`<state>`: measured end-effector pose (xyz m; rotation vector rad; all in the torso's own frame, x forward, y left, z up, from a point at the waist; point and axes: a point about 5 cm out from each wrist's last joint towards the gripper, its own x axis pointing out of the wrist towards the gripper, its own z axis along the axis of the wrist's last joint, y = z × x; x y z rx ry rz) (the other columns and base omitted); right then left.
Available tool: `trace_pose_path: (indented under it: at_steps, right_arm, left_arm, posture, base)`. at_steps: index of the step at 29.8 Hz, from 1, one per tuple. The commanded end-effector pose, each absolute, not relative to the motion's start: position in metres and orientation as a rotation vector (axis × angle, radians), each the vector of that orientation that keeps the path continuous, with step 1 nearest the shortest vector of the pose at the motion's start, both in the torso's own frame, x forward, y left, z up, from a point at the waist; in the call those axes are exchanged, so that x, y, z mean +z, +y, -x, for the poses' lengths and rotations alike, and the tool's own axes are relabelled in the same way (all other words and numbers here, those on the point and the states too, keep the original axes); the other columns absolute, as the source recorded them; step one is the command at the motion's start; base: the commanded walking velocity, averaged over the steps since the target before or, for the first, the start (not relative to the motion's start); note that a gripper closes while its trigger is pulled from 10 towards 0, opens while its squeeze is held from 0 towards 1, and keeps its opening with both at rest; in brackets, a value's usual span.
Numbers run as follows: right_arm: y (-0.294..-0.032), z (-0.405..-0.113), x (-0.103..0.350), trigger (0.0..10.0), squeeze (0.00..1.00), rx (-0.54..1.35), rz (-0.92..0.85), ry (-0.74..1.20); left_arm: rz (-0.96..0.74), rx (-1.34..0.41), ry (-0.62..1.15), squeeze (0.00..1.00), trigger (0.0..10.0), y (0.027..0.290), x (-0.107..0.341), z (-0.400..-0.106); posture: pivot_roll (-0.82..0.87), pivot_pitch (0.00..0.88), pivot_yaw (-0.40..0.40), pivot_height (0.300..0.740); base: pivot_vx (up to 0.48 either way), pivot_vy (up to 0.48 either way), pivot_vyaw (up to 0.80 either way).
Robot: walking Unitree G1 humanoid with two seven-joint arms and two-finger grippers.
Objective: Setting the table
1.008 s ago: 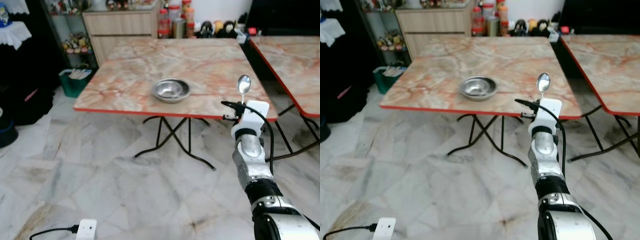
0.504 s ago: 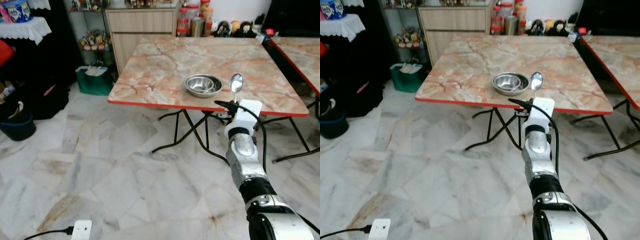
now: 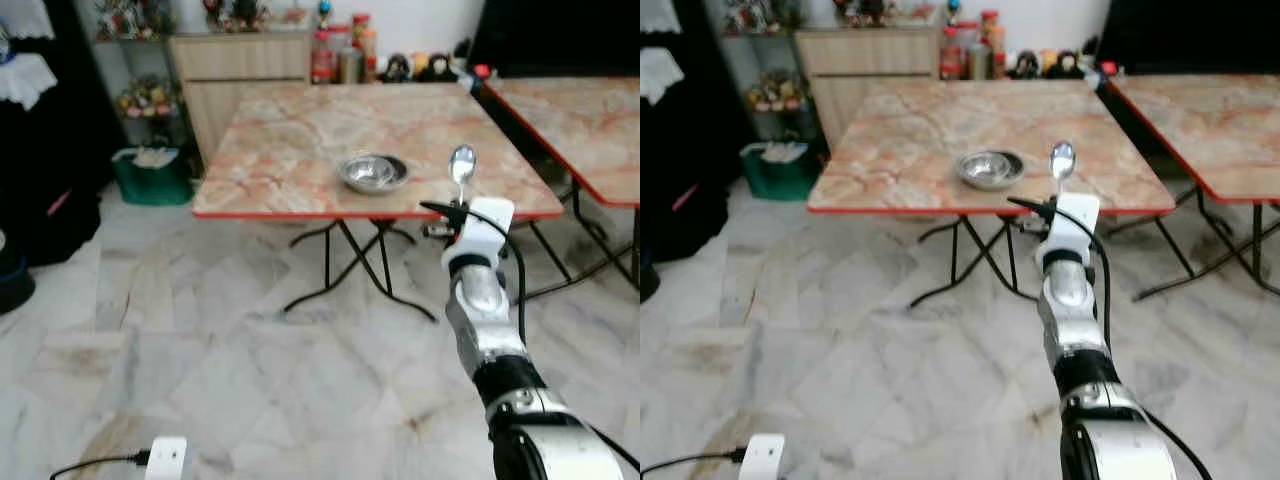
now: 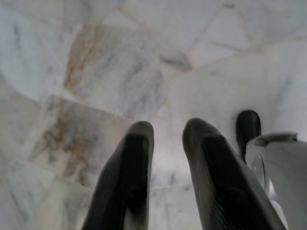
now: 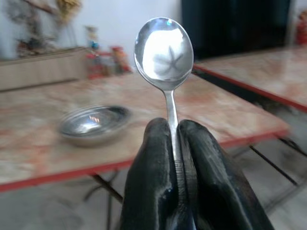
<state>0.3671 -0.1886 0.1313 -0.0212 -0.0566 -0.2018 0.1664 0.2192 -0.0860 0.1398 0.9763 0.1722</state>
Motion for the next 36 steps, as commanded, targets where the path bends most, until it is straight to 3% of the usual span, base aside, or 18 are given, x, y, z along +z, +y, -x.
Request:
trace_pose_path:
  at_steps: [1, 36]
  right_arm:
    - [-0.1818, -0.3708, 0.1391, 10.0, 0.00, -0.186, 0.009, -0.082]
    - [-0.1805, -0.3698, 0.1383, 10.0, 0.00, -0.185, 0.007, -0.089]
  left_arm:
    - [-0.153, 0.175, 0.981, 0.00, 10.0, 0.2223, -0.0859, -0.1651]
    - [-0.160, 0.158, 0.983, 0.00, 10.0, 0.2236, -0.0862, -0.1635]
  posture:
    - [0.06, 0.000, 0.043, 0.740]
    - [0.06, 0.000, 0.046, 0.740]
  base:
    - [0.439, 0.000, 0.00]
    - [0.446, 0.000, 0.07]
